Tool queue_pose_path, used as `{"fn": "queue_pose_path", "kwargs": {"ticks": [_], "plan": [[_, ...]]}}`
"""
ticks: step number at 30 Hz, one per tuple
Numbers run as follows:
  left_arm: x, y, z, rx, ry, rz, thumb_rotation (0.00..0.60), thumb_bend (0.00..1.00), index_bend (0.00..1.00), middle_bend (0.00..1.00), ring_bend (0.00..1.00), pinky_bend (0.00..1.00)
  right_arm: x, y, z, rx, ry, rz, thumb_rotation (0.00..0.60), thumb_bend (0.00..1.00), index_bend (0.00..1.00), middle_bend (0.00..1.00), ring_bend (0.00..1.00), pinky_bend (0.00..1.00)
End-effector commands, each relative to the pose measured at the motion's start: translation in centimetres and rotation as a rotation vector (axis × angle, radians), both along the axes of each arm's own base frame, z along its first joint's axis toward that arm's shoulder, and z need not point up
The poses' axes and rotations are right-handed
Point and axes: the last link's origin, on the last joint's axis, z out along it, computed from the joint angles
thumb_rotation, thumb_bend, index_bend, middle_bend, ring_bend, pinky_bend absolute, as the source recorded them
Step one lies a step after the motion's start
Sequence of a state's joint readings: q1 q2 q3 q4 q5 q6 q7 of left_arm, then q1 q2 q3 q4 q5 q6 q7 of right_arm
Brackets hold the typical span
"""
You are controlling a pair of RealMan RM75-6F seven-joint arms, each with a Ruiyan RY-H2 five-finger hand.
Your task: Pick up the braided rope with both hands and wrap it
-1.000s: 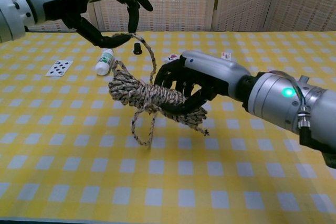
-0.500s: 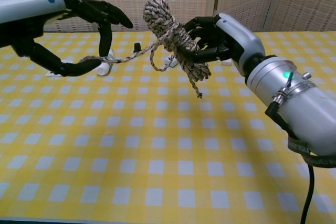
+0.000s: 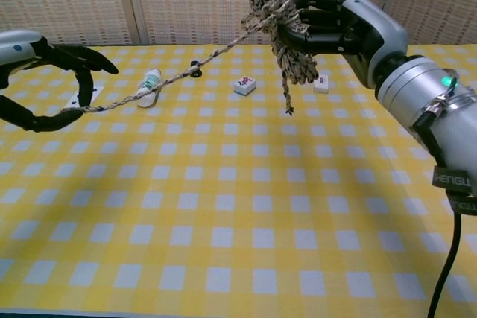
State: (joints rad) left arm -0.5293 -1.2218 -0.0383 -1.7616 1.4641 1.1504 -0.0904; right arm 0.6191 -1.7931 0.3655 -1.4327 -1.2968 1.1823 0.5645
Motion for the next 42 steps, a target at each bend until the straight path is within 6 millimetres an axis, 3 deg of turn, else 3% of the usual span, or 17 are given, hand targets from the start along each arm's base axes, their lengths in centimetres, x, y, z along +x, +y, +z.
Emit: {"fn": "queue_pose_path", "kwargs": {"ticks": [1,11,19,25,31,38,42], "plan": [[-1.3,0.2,-0.2,-0.007,0.004,0.047,0.600,0.49,0.63,0.21,0.15,0.00,-0.1,0.0,0.5,0.016,-0.029,0.005,0.600,0.51,0.73,0.64,0.69,0.57],[-3.0,1.7,-1.1,-0.033,0.023,0.126,0.600,0.49,0.63,0.21,0.15,0.00,-0.3,0.5,1.5,0.046,-0.089,0.058,0.600,0.51,0.75,0.65,0.71,0.58],[-2.9,2.7,-1.5,-0.066,0.045,0.140,0.600,0.49,0.63,0.21,0.15,0.00,-0.5,1.5,2.3,0.047,-0.084,0.144,0.600,0.51,0.76,0.66,0.71,0.59],[-0.9,3.1,-1.5,-0.096,0.047,0.063,0.600,0.49,0.63,0.21,0.14,0.00,0.0,2.7,2.5,0.052,0.030,0.265,0.600,0.51,0.76,0.66,0.72,0.59],[1.2,4.9,-1.4,-0.074,0.147,-0.036,0.600,0.49,0.63,0.21,0.13,0.00,0.6,4.1,2.4,0.112,0.167,0.379,0.600,0.51,0.76,0.66,0.72,0.59],[3.9,7.0,-0.6,0.072,0.270,-0.178,0.600,0.49,0.62,0.20,0.09,0.00,1.2,5.8,1.6,0.221,0.314,0.454,0.600,0.51,0.77,0.66,0.73,0.60],[5.3,7.1,-0.9,0.136,0.294,-0.245,0.600,0.49,0.61,0.19,0.07,0.00,1.9,6.5,0.9,0.267,0.362,0.459,0.600,0.51,0.78,0.67,0.74,0.60]]}}
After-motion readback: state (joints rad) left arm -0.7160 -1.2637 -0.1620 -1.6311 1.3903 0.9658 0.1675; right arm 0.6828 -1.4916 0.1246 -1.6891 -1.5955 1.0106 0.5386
